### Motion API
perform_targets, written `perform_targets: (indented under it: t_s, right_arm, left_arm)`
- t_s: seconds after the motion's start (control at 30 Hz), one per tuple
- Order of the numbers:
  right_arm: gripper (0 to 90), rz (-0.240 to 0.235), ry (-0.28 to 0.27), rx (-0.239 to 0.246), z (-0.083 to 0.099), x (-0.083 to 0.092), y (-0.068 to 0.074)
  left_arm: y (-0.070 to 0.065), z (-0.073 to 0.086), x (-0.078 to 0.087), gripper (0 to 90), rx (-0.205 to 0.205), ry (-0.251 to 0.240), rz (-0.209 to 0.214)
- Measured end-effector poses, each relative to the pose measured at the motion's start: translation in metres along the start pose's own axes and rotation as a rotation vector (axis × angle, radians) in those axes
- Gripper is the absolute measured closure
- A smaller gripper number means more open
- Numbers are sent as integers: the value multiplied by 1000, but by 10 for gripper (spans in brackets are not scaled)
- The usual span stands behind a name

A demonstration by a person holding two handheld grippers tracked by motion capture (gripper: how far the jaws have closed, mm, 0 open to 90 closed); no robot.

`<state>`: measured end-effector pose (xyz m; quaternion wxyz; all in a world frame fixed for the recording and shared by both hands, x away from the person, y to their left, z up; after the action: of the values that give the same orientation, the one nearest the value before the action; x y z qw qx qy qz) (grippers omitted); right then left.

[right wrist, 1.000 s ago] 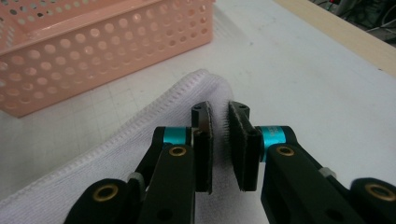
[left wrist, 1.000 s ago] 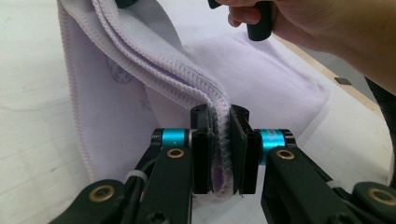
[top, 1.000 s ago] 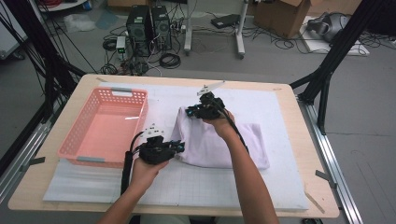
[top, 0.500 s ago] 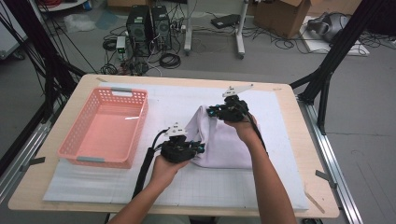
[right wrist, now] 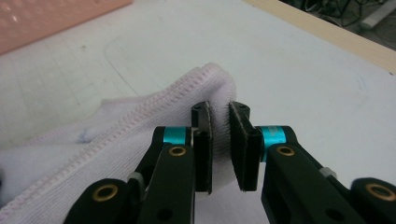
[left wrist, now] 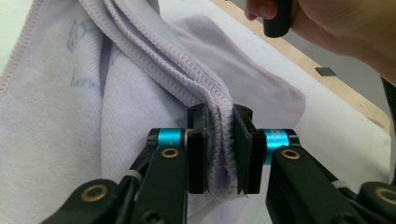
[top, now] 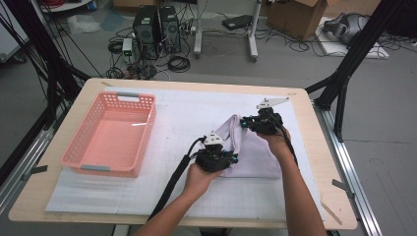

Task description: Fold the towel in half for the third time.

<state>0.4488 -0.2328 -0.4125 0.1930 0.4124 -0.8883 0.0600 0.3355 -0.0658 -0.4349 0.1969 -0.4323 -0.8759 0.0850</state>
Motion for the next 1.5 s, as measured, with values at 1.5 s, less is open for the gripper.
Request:
perform_targets:
  t_s: [1.5]
  right_arm:
    - [477, 237, -11, -86, 61, 103, 23]
  left_arm:
    - [77, 11, 94, 393, -121, -102, -132]
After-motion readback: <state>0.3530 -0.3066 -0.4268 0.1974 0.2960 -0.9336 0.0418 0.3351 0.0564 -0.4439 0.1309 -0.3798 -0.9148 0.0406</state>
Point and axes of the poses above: each handheld gripper's, and its own axes: x roughly backward along the jaws, z roughly out of its underside, y roughly to its left, the point moved 4 cm from there along -x, roughly forward along the jaws, and after that the axes turned 13 degrees about -y, right-handed, at the moved point
